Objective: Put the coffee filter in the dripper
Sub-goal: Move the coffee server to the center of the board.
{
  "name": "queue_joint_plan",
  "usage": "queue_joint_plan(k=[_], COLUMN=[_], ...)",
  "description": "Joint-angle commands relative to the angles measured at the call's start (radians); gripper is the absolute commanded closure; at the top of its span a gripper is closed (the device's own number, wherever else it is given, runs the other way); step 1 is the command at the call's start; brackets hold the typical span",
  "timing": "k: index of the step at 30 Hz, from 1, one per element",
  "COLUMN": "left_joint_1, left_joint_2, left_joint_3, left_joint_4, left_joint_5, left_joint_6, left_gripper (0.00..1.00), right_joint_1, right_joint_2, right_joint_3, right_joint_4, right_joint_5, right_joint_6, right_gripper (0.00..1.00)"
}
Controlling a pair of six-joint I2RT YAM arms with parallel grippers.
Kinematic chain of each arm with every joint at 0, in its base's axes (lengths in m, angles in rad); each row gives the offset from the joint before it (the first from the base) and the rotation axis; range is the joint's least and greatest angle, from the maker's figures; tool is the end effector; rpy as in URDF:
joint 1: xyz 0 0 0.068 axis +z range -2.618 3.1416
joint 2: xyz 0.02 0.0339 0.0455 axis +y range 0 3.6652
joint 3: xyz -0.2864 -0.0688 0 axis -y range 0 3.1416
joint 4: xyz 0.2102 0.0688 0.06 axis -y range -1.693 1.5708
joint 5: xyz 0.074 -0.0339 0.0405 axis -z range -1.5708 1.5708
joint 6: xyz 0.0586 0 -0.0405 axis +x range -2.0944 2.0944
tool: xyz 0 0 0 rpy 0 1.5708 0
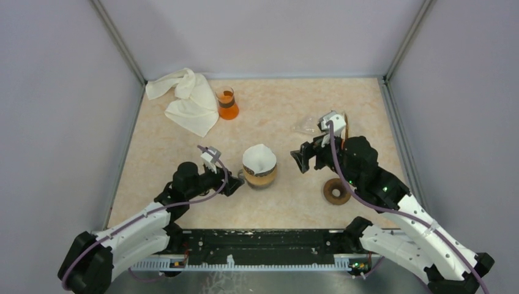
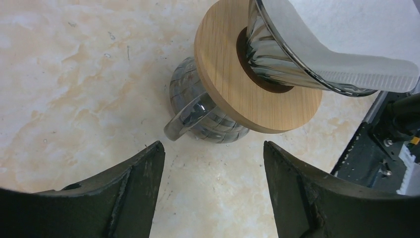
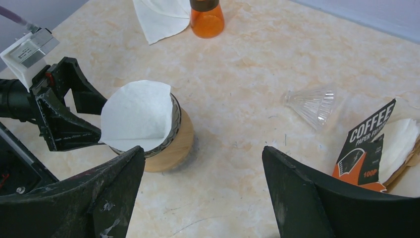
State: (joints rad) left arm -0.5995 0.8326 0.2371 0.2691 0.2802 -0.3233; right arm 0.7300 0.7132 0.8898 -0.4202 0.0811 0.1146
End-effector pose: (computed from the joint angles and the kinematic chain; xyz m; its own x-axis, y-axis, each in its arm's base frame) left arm 0.1216 -0.1027 0.2153 -0.4920 -0.0336 -0.8700 0.6351 0.6696 -0.3850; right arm 0.0988 0.0820 0.3649 -0.2479 -0.0689 -0.9663 -0.5816 0.8083 0.0916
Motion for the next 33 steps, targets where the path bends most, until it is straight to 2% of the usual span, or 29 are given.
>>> queue_joint_plan(k=[1,8,11,19,22,26,33], left_joint_1=[-0.003,-0.006,-0.005,-0.006,-0.005,-0.005,-0.006], left_joint_2=[0.043,0.157,0.219,0.301,0.349,0.4,0.43], left_joint_3=[-0.037,-0.019,0.002,0.0,0.022,0.065,0.087], left_joint_4=[0.215,0.308,0.299,0.36,0.362,0.34,0.361], left_joint_5=[0.014,0.053,0.064,0.1,0.123,0.148,0.184], left_joint_6=[0.12,0.292,0.355,0.447,0.471,0.496,0.492], left_gripper=[0.22,0.21,0.21,0.25,0.33,0.53,0.7], right_joint_1=[-0.003,-0.003,-0.004,-0.003,-0.003,-0.003,-0.003], right_joint_2=[-0.032,-0.075,-0.085,-0.124,-0.131,-0.139,-0.144], right_joint_3=[0.006,-0.013,-0.026,-0.078,-0.087,-0.095,-0.104], right_joint_4=[-0.003,-0.003,0.009,0.064,0.075,0.081,0.098], right_joint_5=[0.027,0.003,0.002,0.004,0.012,0.023,0.027], right_joint_6=[-0.046,-0.084,-0.101,-0.116,-0.119,-0.122,-0.122], right_gripper=[0.11,0.1,0.09,0.07,0.06,0.06,0.05])
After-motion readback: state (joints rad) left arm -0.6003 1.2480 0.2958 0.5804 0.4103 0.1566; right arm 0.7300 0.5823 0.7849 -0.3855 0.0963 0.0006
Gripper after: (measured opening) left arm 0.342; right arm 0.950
